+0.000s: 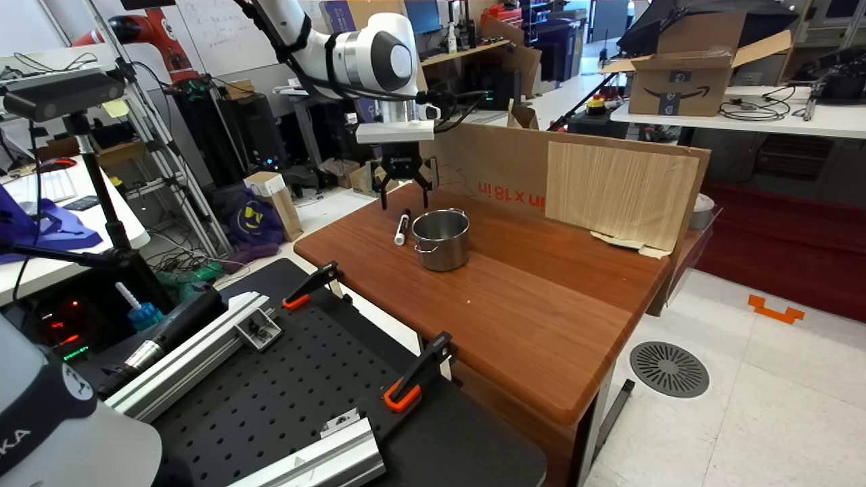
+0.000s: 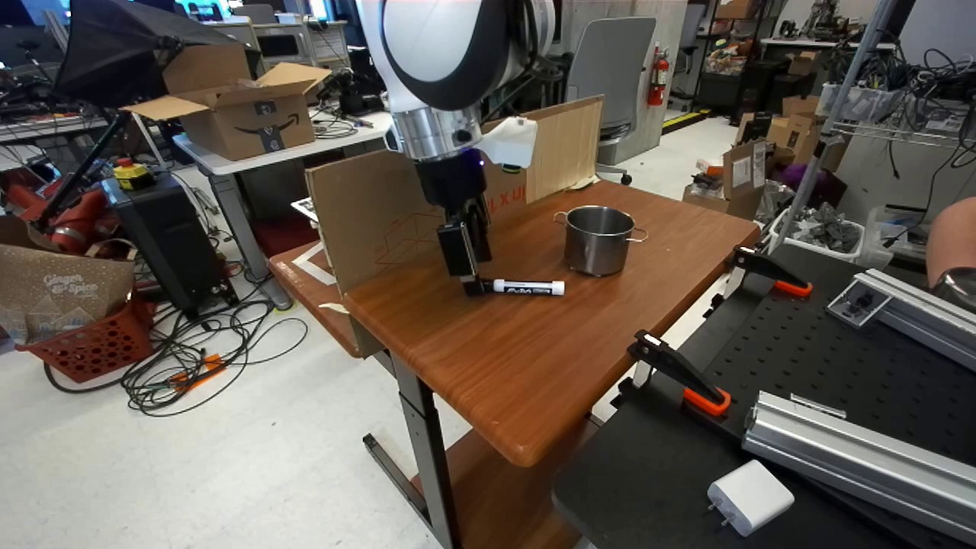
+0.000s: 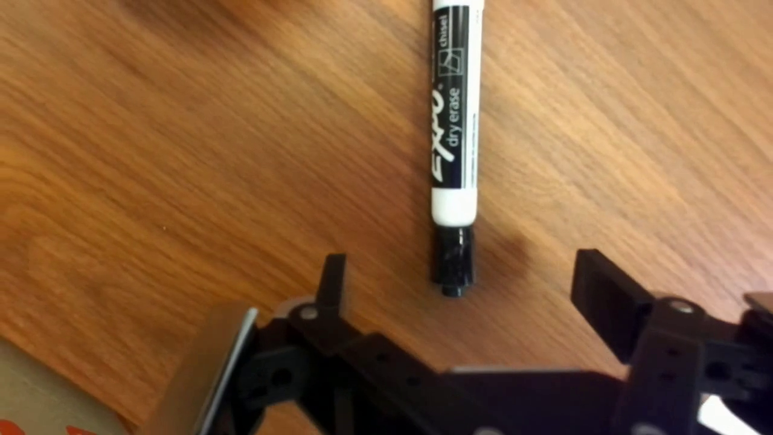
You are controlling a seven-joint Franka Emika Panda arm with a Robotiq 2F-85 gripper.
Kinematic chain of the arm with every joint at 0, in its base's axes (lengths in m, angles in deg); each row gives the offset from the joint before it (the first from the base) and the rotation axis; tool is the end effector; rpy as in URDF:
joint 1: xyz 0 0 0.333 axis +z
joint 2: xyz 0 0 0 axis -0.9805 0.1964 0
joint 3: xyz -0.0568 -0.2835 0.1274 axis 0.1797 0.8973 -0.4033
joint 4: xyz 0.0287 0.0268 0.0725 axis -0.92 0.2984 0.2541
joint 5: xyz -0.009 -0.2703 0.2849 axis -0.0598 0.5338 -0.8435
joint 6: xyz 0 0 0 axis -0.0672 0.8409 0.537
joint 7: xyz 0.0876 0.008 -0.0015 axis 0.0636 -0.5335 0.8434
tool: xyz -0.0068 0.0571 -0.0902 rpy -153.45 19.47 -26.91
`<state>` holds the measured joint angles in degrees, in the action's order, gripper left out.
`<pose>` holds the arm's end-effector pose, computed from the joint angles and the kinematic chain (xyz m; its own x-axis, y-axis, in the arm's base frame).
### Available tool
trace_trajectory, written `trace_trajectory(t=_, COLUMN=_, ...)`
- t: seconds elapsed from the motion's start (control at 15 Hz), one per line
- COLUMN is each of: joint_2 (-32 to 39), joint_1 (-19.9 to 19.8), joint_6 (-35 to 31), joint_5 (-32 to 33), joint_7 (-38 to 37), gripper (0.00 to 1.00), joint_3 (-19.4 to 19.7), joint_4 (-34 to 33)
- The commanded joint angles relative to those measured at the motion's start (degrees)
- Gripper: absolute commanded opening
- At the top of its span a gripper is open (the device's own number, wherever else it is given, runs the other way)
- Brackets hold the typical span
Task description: Remove the marker from the pot and place it on the table
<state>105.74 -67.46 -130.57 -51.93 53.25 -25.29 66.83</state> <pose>0.5933 0.2108 0.1520 0.7040 0.6831 -0.1944 0.6907 -0.7222 -0.0365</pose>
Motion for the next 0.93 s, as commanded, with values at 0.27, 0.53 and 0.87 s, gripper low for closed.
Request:
trace_trajectory(t=0.27, joint_2=-11.5, joint_1=-0.4, joint_6=-2.7, joint_5=0.5, joint_7=-0.8, gripper=1.0, joint_3=-0.9, joint_4=9.8)
trace_trajectory(t=0.53, joint_2=-12.5, joint_1=-0.3, joint_6=0.0, joint_5=0.3, joint_7=-0.2, gripper=1.0, joint_3=-0.8, joint_4=9.2)
trace_trajectory(t=0.87, joint_2=-12.8, joint_1=-0.4, joint_6=-0.6, joint_5=0.3, joint_7=-0.2, gripper=1.0, joint_3=-0.8, joint_4=10.2)
